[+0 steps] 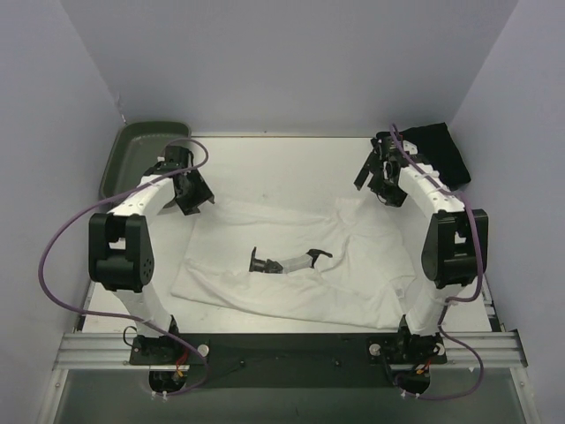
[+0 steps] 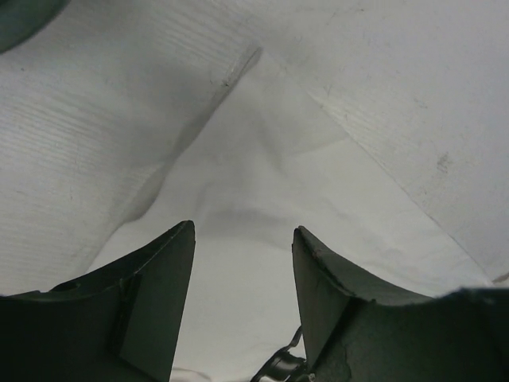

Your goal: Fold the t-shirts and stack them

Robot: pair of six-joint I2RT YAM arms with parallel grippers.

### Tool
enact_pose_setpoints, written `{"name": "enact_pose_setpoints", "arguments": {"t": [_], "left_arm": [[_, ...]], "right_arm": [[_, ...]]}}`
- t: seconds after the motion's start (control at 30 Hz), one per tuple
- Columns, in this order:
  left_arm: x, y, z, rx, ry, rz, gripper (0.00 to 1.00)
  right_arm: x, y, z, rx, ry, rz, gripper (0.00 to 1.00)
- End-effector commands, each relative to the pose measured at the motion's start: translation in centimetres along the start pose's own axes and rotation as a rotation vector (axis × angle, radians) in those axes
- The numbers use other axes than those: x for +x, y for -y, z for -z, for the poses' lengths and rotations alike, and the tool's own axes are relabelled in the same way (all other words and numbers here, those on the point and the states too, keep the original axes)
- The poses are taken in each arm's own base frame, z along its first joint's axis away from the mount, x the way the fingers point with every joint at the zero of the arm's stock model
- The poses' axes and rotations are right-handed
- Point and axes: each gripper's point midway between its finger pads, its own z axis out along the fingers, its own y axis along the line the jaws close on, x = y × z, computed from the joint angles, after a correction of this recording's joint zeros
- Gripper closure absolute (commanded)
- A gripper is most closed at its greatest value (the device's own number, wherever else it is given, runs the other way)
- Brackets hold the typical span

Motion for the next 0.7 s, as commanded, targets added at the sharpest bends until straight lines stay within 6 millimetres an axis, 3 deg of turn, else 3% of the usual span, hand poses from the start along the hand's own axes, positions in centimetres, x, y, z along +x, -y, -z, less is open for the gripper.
{"name": "enact_pose_setpoints", "arguments": {"t": [0.0,0.3,0.5,0.67], "left_arm": [[-3.3,1.4,-1.1,0.007,0.061,0.021,0.39],[-5.0,1.2,-2.9,-0.048,0.066,0.032,0.45],[-5.8,0.6,-3.8,-0.094,0.067,0.045,0.47],[-5.9,0.4,-5.6,-0.124,0.045,0.036,0.49]], "right_arm": [[-2.1,0.5,-1.2,0.010,-0.007,-0.013,0.02],[-4.6,1.3,-4.7,0.035,-0.019,-0.055,0.05],[-4.8,0.2,-5.1,-0.037,-0.031,-0.072,0.07],[-4.8,-0.3,-4.9,-0.068,-0.024,-0.069,0.07]]}}
